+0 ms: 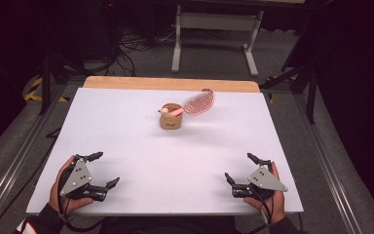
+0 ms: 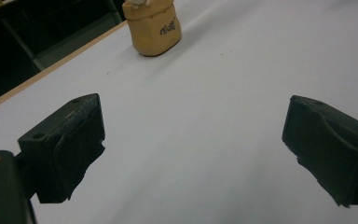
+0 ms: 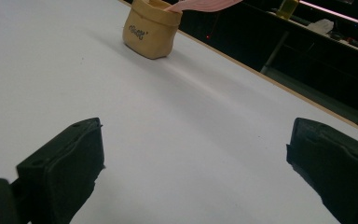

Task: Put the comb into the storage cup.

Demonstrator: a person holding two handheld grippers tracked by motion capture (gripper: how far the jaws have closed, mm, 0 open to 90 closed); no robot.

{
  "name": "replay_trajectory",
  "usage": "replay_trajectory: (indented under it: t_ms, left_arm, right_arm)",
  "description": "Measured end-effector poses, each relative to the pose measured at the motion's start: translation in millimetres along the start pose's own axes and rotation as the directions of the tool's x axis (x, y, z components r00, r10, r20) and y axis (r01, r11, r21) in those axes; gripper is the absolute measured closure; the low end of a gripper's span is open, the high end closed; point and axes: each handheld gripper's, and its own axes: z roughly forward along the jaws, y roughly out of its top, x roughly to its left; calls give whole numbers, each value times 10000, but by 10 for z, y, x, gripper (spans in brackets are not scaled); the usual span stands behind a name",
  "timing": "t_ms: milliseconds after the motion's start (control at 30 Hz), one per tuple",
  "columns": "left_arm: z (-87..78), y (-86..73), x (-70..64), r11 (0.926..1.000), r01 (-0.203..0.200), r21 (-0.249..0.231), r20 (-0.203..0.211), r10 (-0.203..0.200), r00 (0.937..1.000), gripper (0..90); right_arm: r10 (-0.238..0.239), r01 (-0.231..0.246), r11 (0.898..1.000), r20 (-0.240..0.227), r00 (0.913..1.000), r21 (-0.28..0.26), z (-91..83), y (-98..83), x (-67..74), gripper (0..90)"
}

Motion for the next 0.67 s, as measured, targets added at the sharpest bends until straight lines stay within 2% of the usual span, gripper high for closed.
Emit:
replay_trajectory:
  t_ms: [367, 467, 567, 600, 667]
  left_arm:
    - [32, 5, 7, 10000, 2, 31, -51, -2, 10000, 69]
    - [45, 9, 6, 10000, 12, 69, -42, -12, 10000, 69]
    - [46, 14, 0, 10000, 15, 79, -39, -15, 10000, 67]
    - [49, 14, 2, 10000, 48, 69, -43, -47, 10000, 67]
    - [58, 13, 9, 9999, 122, 36, -39, -122, 9999, 66]
  right_arm:
    - [52, -52, 10000, -28, 10000, -12, -8, -4, -15, 43]
    - [269, -270, 9996, -121, 9996, -36, -10, -3, -31, 44]
    - [307, -308, 9995, -88, 9995, -96, -17, 0, -41, 44]
    - [278, -277, 9995, 111, 9996, -124, -23, 2, -44, 47]
    - [267, -264, 9996, 164, 9995, -138, -26, 3, -45, 51]
